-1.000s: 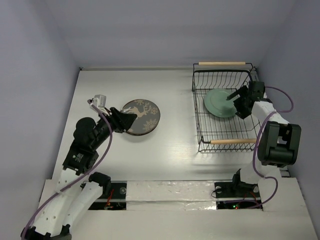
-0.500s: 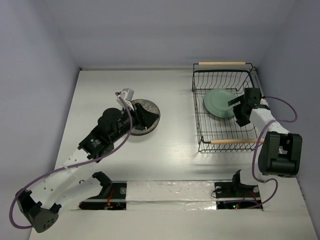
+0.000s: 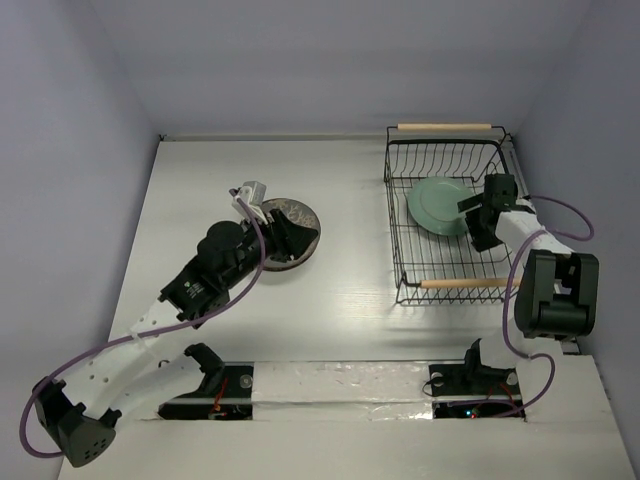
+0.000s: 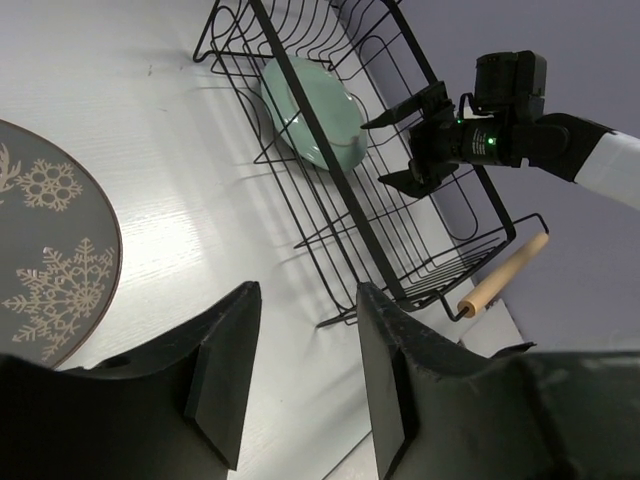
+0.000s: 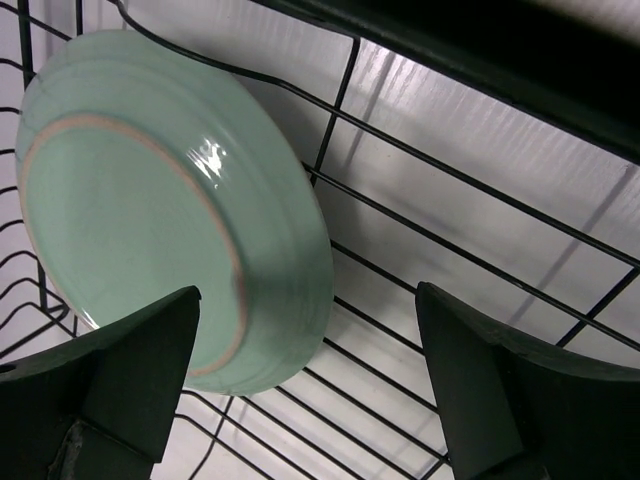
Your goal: Unload the plates from the dish rack
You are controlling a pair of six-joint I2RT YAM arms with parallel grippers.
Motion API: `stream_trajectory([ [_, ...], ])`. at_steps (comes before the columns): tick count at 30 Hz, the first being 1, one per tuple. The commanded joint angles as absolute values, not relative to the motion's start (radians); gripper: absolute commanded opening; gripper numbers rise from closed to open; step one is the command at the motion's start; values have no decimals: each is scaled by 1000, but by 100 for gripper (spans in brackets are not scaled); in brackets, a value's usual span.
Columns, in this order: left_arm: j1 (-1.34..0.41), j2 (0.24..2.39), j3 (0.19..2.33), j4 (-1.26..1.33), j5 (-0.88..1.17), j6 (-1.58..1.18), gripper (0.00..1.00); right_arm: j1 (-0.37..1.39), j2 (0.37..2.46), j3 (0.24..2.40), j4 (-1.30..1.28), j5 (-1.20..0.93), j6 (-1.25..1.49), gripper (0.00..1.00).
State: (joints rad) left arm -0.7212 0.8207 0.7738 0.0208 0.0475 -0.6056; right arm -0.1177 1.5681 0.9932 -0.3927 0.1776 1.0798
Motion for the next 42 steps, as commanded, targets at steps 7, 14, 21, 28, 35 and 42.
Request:
stream_trajectory([
  [7,-727,897,770,167,61,-638,53,-86,1666,1103,-422,152,1074,84],
  [14,-727,1098,897,229,84,-643,63,-45,1698,1147,-426,204,997,66],
  [21,-736,1262,1008,238,83,-627,60,56,1692,1226,-483,304,801,39],
  [28,-782,1203,983,186,11,-595,47,114,1534,1235,-466,264,525,63],
  [35,-792,1212,983,167,27,-585,52,212,1661,1377,-604,307,313,94],
  [42,-792,1443,1149,156,74,-577,63,270,1755,1445,-629,380,252,99],
])
